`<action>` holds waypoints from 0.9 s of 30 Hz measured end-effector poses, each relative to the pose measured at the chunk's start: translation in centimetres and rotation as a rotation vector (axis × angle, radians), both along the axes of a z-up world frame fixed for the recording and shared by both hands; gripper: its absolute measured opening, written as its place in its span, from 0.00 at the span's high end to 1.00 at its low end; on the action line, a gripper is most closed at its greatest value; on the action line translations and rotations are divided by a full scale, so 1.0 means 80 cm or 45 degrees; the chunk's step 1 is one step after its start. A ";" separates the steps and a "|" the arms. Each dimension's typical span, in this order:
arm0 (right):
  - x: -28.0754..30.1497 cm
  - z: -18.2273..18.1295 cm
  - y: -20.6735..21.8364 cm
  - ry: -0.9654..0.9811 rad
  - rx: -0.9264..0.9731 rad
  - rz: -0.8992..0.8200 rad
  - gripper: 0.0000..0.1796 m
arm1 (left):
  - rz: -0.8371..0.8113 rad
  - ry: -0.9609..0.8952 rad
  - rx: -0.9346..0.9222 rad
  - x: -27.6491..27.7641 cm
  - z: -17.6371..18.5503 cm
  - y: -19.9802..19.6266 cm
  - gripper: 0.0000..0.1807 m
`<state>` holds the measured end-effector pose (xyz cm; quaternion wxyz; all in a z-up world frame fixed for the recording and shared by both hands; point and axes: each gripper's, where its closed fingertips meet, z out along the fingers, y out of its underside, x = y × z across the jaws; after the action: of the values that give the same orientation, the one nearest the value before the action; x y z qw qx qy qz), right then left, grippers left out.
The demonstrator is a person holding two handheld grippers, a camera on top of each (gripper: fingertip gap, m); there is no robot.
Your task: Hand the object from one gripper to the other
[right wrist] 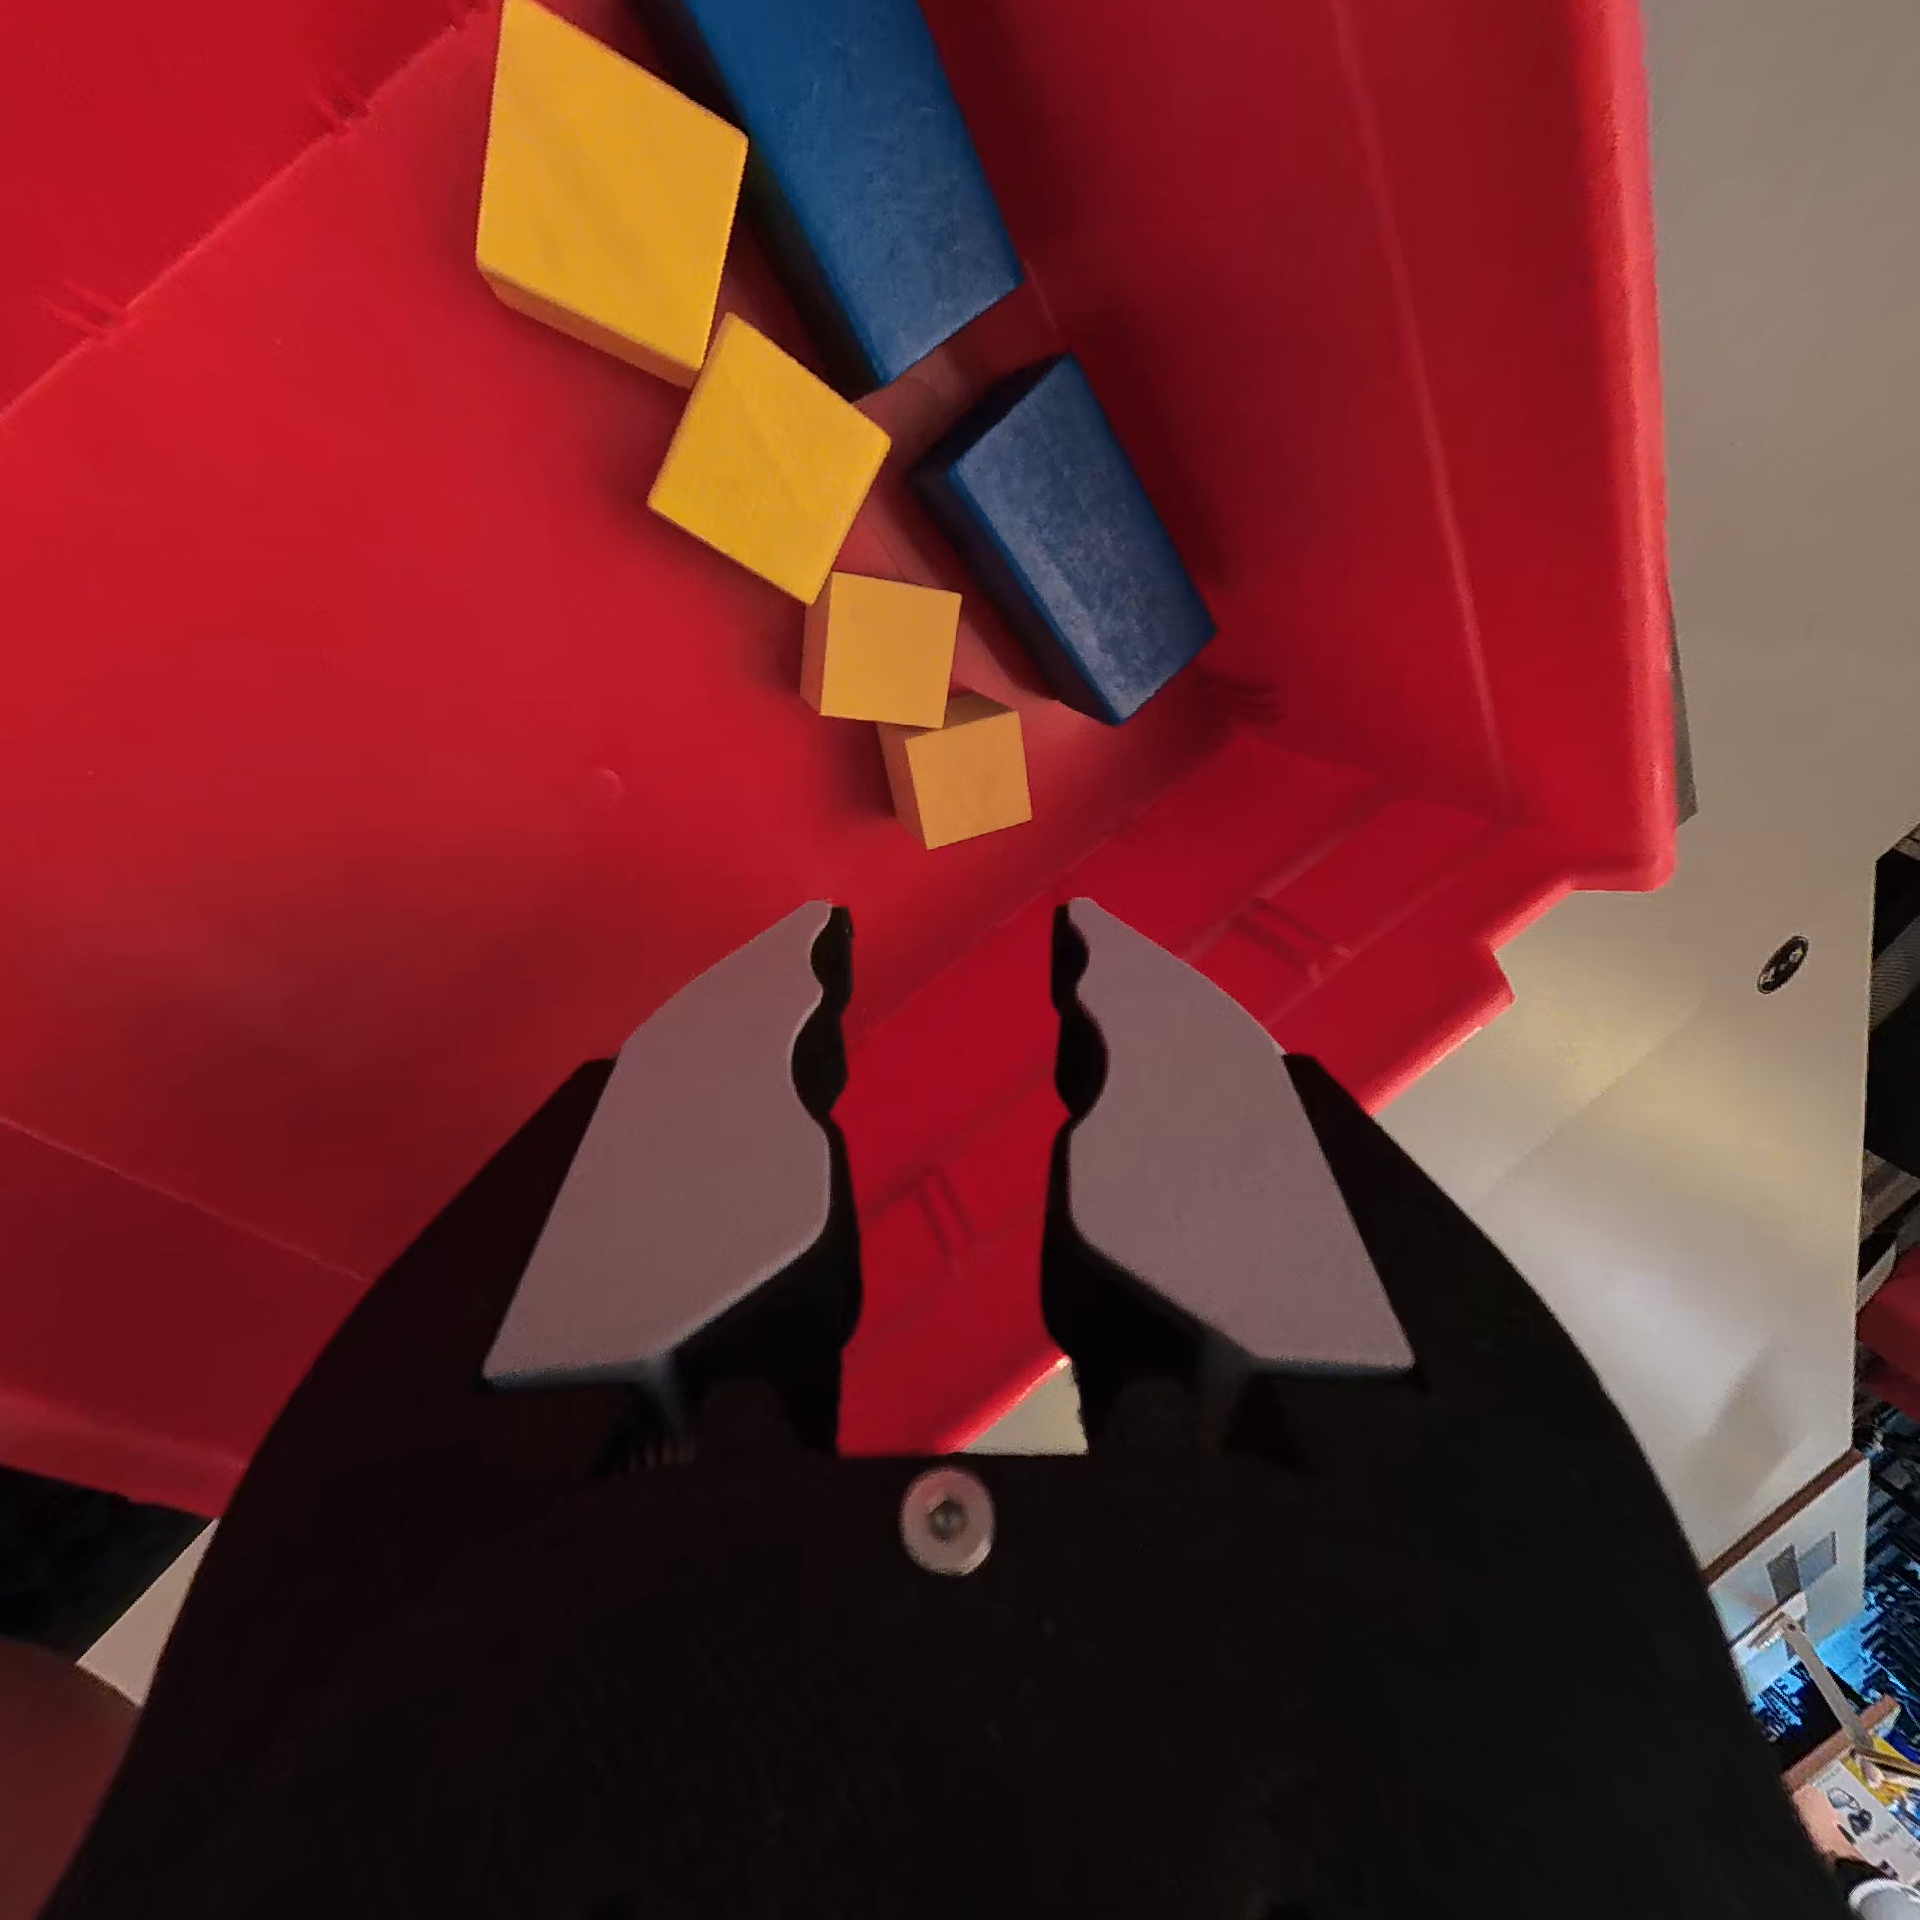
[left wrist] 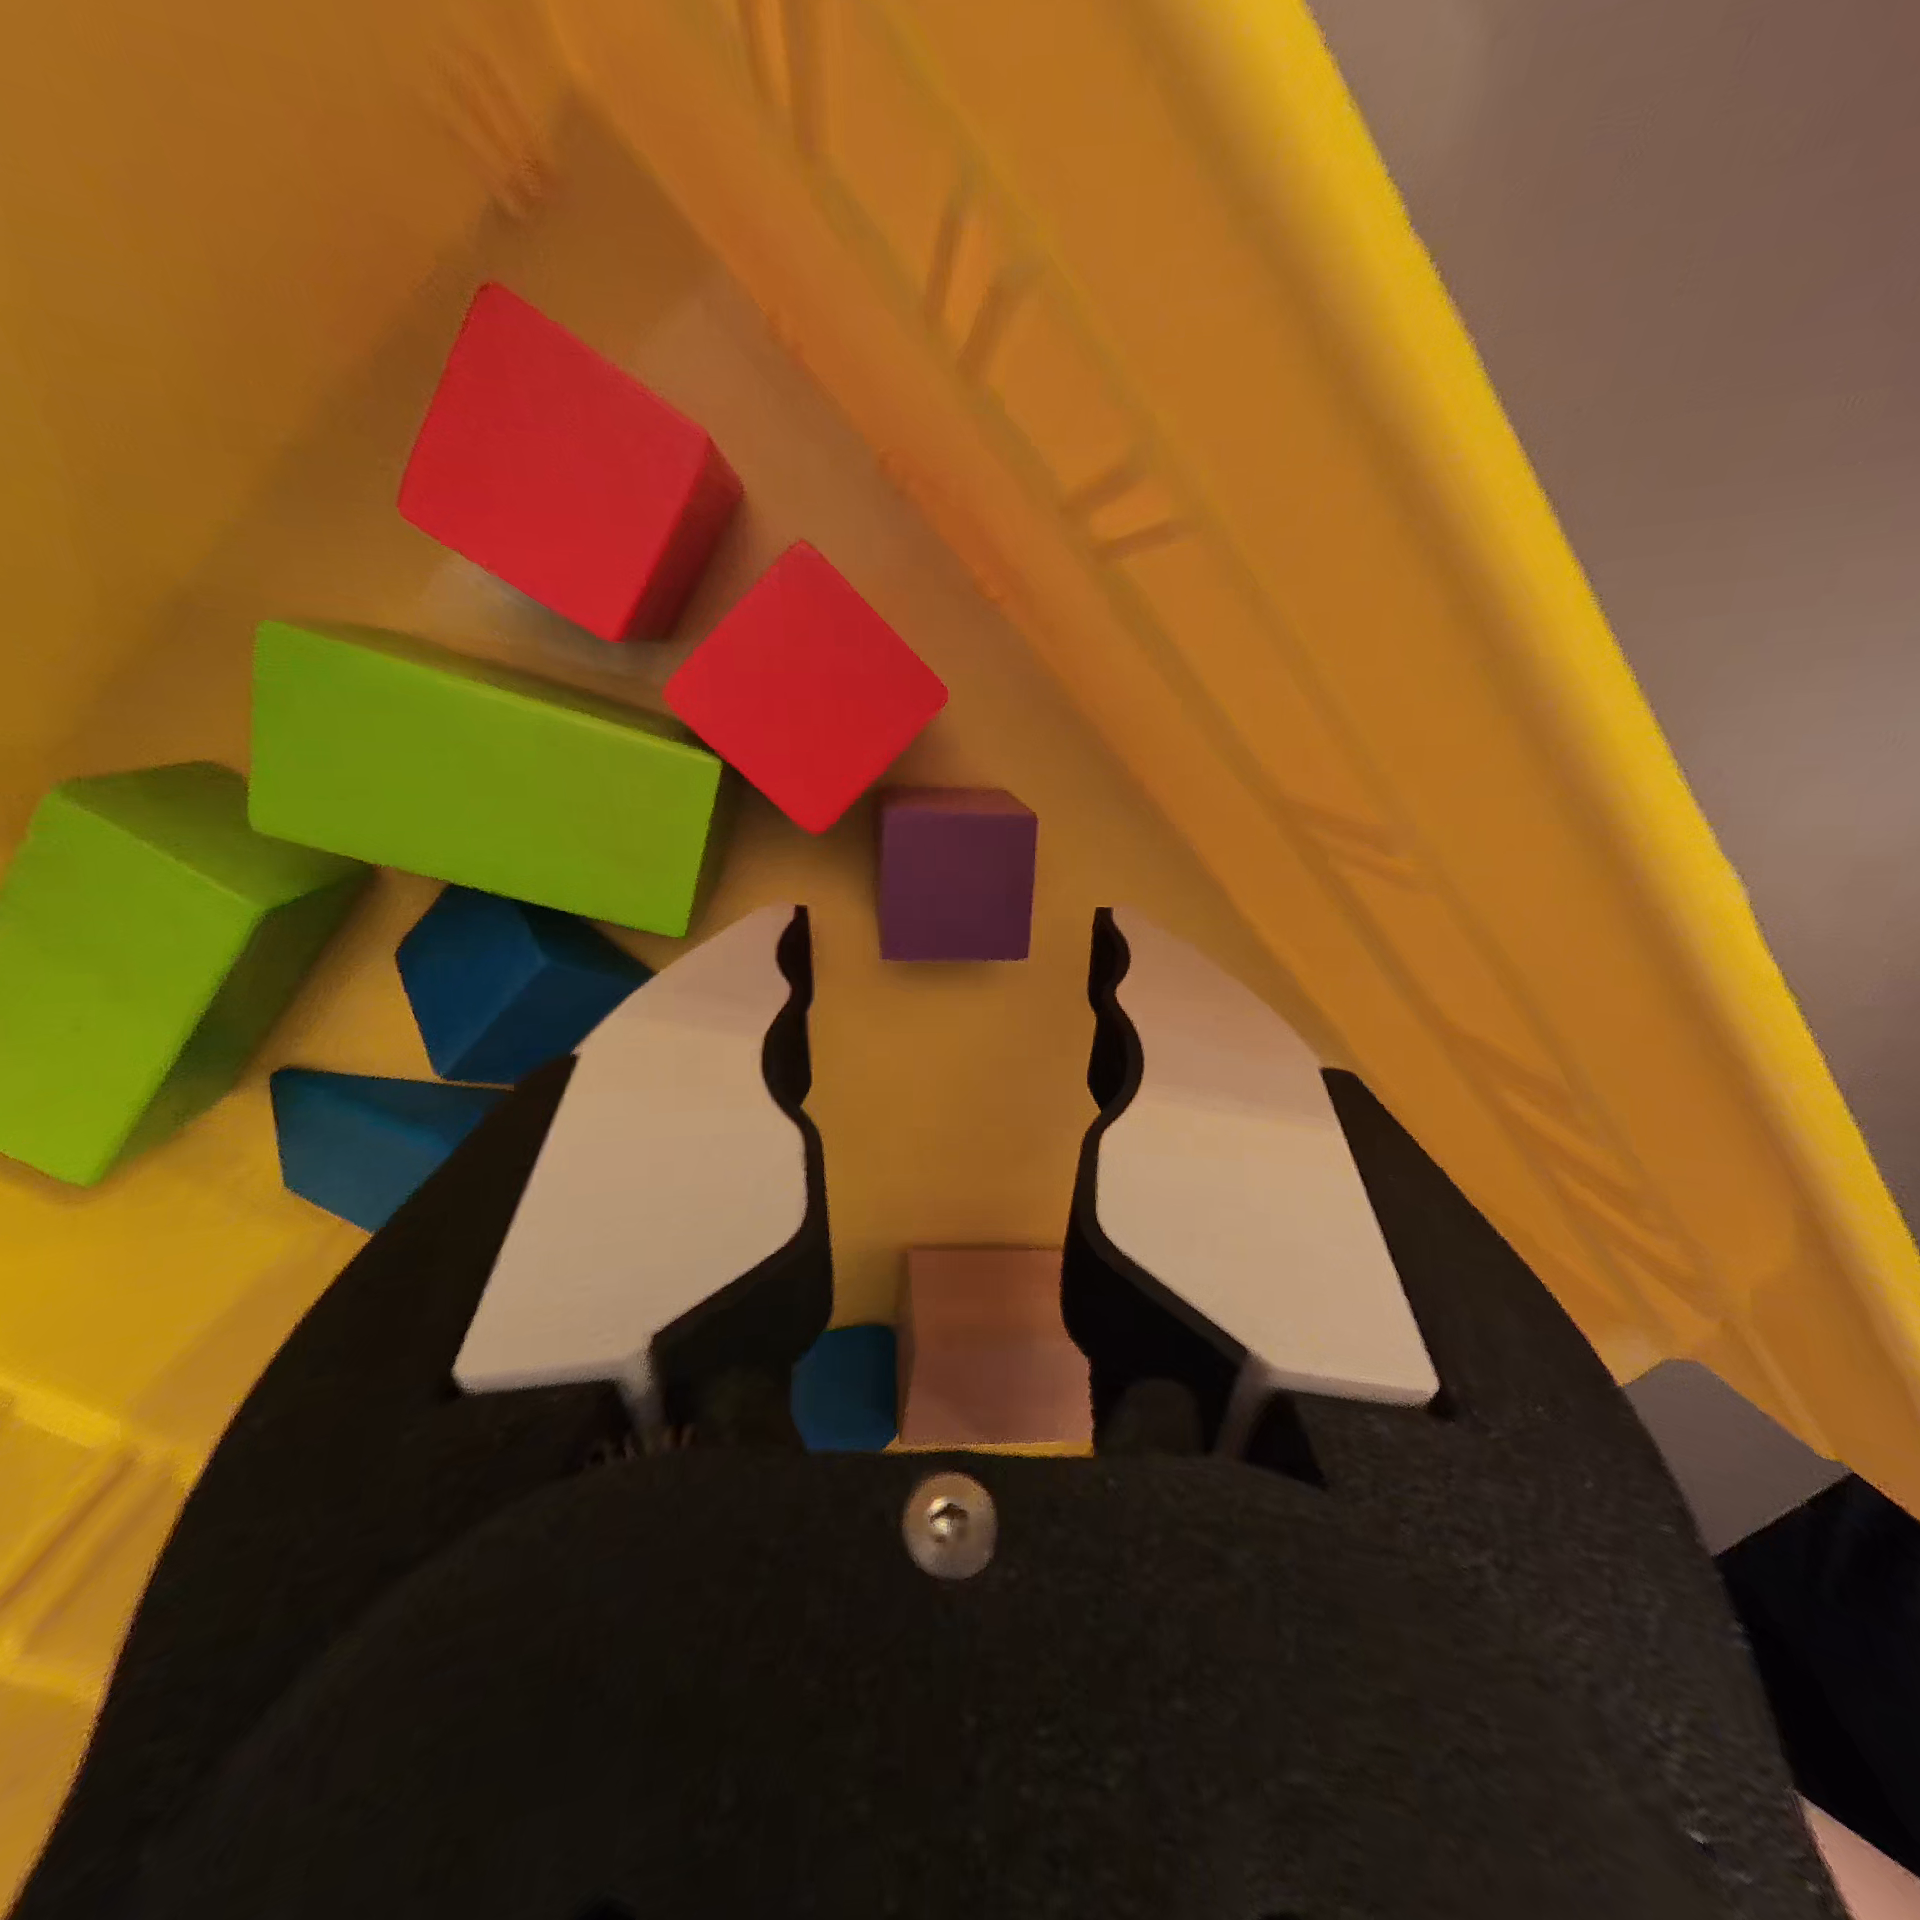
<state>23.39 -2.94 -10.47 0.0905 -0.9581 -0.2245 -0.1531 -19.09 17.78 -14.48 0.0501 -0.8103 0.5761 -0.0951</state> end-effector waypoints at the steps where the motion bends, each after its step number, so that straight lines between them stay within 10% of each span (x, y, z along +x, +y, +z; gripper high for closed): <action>1: 0.000 0.000 0.000 0.004 0.001 -0.001 0.79 | -0.006 0.004 -0.003 0.001 -0.002 -0.001 0.72; 16: 0.003 0.004 -0.005 0.015 0.012 -0.012 0.80 | -0.008 -0.018 -0.033 -0.008 0.004 0.000 0.84; 27: -0.030 0.101 0.029 -0.194 0.393 0.110 0.82 | -0.176 -0.632 -0.259 0.015 0.140 -0.066 0.85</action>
<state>20.98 -0.65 -2.37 0.2255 -0.9080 -0.2454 -0.2540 -17.88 12.52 -3.31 0.1017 -0.7216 0.5877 -0.3514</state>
